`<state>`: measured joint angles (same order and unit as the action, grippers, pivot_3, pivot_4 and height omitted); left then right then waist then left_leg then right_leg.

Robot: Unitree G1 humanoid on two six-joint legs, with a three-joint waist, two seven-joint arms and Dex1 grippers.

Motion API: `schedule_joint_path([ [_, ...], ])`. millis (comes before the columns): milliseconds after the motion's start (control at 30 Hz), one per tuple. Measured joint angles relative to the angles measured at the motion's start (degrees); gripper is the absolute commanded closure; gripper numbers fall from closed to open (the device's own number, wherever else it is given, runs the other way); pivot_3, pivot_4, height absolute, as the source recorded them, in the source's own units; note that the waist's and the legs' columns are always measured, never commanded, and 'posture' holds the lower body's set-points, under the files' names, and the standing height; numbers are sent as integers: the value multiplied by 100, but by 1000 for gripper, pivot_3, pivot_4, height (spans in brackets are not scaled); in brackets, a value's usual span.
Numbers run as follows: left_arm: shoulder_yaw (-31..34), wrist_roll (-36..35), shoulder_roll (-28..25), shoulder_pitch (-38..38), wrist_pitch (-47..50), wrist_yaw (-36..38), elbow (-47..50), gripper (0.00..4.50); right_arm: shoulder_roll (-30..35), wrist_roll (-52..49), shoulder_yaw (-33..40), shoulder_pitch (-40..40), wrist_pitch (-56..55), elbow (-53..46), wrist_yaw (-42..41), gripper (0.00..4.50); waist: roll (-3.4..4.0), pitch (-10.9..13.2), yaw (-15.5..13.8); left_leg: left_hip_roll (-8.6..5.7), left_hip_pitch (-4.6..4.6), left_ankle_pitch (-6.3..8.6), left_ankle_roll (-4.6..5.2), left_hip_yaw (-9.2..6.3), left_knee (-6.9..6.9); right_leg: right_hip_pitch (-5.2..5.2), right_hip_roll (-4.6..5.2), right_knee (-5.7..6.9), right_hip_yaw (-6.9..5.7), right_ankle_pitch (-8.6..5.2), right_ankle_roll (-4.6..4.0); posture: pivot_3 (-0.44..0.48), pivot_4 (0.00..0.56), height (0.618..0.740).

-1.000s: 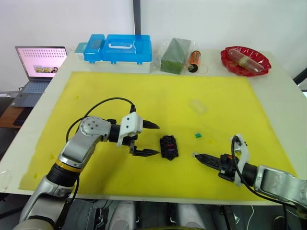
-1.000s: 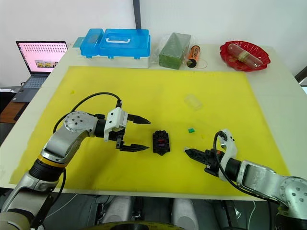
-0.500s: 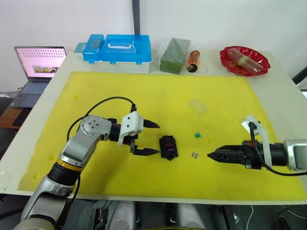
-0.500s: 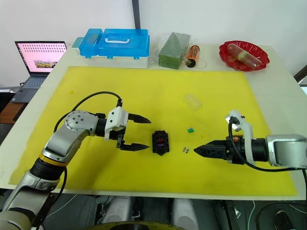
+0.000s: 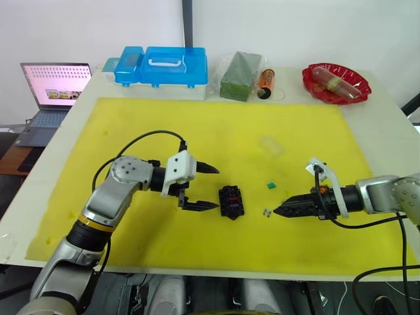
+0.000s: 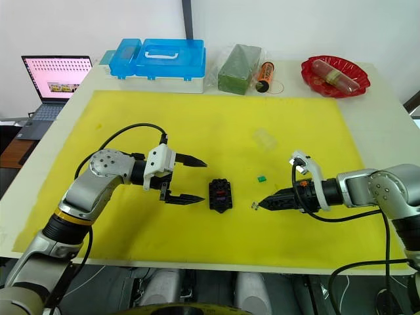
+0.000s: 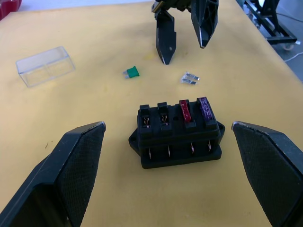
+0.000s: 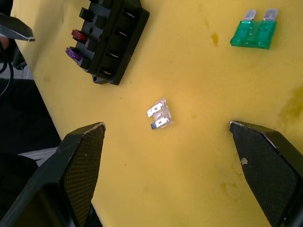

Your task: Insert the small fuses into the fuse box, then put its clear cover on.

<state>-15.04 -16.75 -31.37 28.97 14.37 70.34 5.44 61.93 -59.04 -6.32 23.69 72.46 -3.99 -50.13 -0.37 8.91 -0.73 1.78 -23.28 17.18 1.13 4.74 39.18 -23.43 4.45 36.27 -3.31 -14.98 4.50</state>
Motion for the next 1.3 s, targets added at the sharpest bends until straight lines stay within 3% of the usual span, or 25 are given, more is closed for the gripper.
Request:
schedule_joint_path([
  [100, 0, 0, -1, -1, 10, -8, 13, 0, -128, 226, -5, 14, -7, 88, -111, 1717, 0, 0, 1, 1, 1, 0, 0, 0, 0, -1, 0, 2, -1, 0, 0, 0, 150, 740],
  [1300, 0, -1, -7, -5, 48, -49, 142, 0, -730, 687, 102, 104, 606, -16, -526, 1717, 0, 0, 1, 0, 1, 0, -1, 0, 0, 0, -1, 4, -2, 0, 0, 0, 150, 740],
])
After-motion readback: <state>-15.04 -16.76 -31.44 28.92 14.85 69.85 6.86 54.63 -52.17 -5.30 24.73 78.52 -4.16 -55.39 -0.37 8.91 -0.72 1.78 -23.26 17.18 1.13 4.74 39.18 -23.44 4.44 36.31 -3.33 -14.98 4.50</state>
